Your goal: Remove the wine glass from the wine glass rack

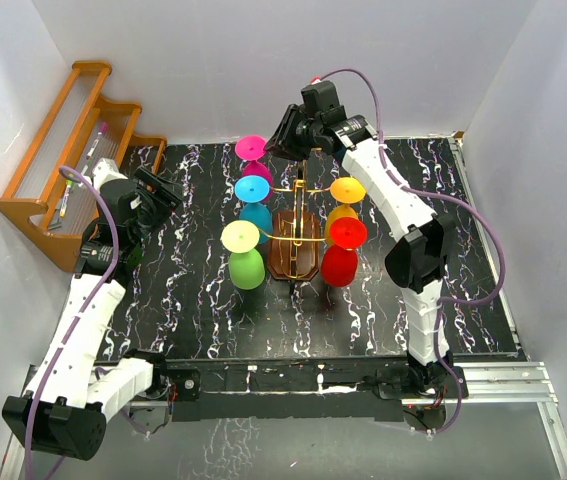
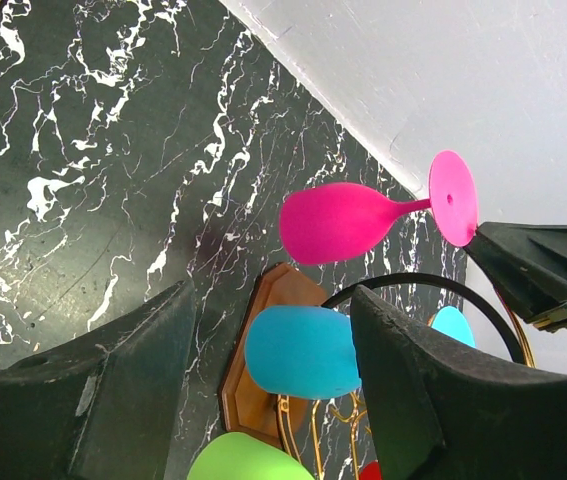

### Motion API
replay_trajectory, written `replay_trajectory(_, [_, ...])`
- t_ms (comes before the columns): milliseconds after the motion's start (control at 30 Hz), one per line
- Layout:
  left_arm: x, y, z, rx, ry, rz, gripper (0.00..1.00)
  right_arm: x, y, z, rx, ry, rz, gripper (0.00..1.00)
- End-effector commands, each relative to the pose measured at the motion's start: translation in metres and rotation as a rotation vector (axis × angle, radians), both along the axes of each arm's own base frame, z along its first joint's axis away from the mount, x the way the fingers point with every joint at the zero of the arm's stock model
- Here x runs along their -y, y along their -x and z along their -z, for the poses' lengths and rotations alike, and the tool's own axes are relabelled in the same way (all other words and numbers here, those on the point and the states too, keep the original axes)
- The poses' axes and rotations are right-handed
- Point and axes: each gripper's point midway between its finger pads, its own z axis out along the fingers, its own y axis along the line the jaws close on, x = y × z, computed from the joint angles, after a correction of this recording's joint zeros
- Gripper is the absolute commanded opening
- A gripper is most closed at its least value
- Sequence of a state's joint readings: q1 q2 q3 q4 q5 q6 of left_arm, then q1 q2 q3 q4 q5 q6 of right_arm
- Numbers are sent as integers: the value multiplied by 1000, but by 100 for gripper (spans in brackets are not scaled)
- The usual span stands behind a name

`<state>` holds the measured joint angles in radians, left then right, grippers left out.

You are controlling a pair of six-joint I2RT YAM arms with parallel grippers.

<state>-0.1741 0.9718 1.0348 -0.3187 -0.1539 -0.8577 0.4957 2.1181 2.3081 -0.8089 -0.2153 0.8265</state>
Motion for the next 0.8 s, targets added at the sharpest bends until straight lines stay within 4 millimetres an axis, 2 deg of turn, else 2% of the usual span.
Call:
replay_trajectory(0, [-3, 4, -12, 32, 5, -17, 61, -4, -6, -9, 60, -11, -9, 34])
replay_trajectory(100, [-4, 4, -12, 31, 3, -22, 61, -7, -7, -6, 55, -17, -20, 34])
replay_trajectory(767, [-5, 6, -6, 20, 4, -27, 61, -23, -9, -26, 134, -112, -52, 34])
